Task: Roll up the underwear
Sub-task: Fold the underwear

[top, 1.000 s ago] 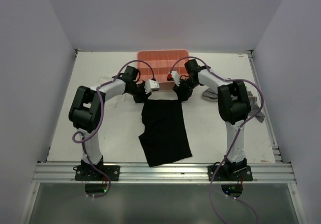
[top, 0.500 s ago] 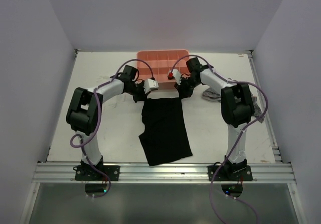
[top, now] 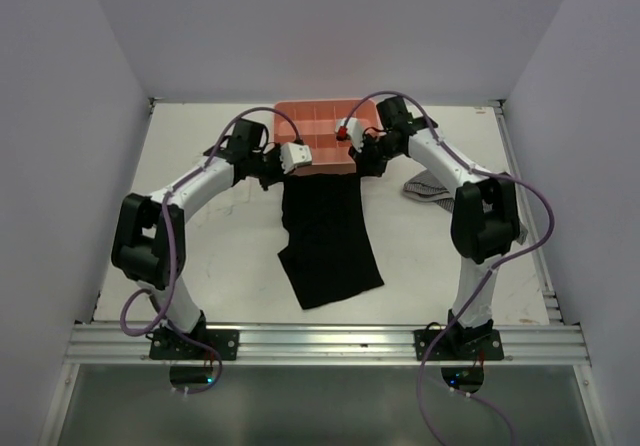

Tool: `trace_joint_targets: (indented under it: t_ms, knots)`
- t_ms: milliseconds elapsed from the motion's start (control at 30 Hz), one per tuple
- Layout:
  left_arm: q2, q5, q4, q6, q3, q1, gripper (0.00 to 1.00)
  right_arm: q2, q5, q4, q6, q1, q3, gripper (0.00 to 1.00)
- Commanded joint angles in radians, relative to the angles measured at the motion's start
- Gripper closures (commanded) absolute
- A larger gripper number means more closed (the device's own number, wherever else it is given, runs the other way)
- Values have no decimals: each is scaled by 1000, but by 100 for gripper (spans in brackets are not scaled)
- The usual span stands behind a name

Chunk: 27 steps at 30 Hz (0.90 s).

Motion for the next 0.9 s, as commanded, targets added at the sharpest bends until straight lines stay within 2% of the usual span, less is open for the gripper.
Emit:
trace_joint_targets:
  t_ms: [0,133,267,367,600,867]
  knots:
    - [-103,-13,33,13,7,11,100,-82,2,-3,-21,2,47,100]
    - [-184,44,-37,36,-10,9,100,-137,-15,-70,-58,4,26,100]
    - [-274,98,-158,65,-42,-3,100,-223,-30,-103,-116,2,-65,100]
    - [-330,101,-237,151,-98,-46,100,-260,-45,-123,-145,5,-129,100]
    - [-449,90,-266,131,-288,-155,100,-365,-56,-192,-216,36,-284,100]
    - [-508,101,-277,82,-398,-265,100,-444,-19,-161,-236,108,-505,100]
